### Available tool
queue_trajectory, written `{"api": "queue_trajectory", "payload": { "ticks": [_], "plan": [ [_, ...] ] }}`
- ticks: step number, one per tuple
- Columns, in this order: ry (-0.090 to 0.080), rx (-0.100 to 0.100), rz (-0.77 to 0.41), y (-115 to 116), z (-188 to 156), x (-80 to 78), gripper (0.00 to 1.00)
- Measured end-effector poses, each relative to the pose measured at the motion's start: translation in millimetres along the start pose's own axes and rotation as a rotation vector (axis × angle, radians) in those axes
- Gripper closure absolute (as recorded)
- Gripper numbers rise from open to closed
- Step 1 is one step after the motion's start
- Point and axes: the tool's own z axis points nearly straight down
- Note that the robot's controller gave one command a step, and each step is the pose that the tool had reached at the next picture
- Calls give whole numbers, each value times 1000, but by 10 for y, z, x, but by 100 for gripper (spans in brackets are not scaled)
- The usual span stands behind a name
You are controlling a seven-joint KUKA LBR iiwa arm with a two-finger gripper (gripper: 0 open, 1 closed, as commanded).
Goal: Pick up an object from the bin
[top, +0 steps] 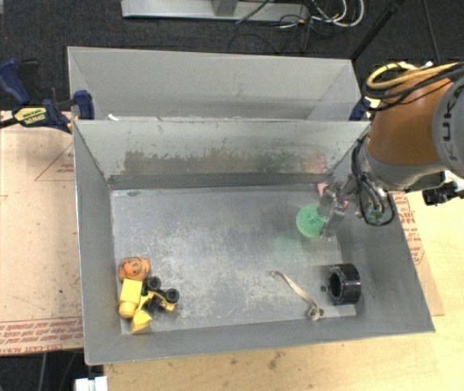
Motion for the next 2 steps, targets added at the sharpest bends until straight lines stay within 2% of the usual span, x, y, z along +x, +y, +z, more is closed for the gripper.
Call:
{"api": "queue_trajectory", "payload": {
  "ticks": [2],
  "plan": [
    [-2,0,-1,3,-239,-7,100]
  ]
}}
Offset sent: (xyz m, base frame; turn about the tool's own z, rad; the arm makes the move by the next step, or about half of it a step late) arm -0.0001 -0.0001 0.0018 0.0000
